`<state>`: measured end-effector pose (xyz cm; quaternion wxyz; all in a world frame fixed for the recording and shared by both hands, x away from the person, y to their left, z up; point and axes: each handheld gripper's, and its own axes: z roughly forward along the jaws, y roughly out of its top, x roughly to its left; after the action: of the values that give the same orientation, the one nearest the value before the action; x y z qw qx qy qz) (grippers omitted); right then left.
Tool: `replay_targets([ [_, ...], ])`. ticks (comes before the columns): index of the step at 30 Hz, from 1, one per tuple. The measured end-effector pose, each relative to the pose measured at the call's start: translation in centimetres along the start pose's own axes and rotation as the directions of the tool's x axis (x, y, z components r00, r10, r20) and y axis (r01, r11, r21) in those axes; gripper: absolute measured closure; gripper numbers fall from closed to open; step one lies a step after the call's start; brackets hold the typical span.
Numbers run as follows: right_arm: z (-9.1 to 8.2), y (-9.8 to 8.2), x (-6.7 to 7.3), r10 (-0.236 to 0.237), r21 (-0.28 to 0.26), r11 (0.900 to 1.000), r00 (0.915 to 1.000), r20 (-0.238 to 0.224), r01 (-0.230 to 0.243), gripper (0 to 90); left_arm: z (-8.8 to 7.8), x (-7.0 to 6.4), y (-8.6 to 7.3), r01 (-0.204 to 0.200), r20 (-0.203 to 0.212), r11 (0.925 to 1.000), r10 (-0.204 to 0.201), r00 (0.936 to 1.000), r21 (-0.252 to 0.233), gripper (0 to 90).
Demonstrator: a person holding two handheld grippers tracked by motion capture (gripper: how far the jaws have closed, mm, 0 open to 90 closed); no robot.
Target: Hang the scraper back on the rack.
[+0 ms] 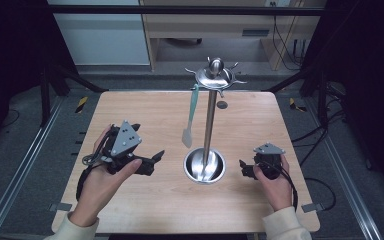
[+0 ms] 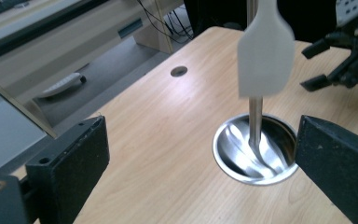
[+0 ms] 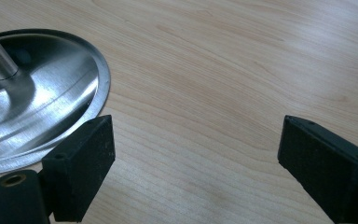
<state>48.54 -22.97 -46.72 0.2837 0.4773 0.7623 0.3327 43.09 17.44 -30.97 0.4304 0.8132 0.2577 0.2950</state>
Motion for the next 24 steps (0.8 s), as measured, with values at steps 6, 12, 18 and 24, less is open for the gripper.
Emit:
replay_targets([
  [6,0.0,0.0,0.0,0.000,0.003,1.000,1.0000,0.003,0.000,11.0,0.9,0.0,-2.2,0.013,0.010,0.9993,-0.013,0.9999,0.035,3.0],
  [12,0.1,0.0,0.0,0.004,0.003,1.000,1.0000,0.001,-0.004,10.9,1.6,-0.2,-4.8,-0.002,0.047,0.9984,0.000,0.9989,0.056,3.1],
  [18,0.0,0.0,0.0,0.004,0.001,1.000,1.0000,0.001,-0.004,10.9,2.4,-0.1,-8.6,0.023,0.040,0.9909,-0.028,0.9988,0.132,3.5],
  [24,0.0,-0.1,-0.1,0.003,0.003,1.000,1.0000,0.005,-0.003,10.9,2.5,1.3,-12.6,0.084,-0.022,0.9793,-0.081,0.9965,0.184,3.7],
])
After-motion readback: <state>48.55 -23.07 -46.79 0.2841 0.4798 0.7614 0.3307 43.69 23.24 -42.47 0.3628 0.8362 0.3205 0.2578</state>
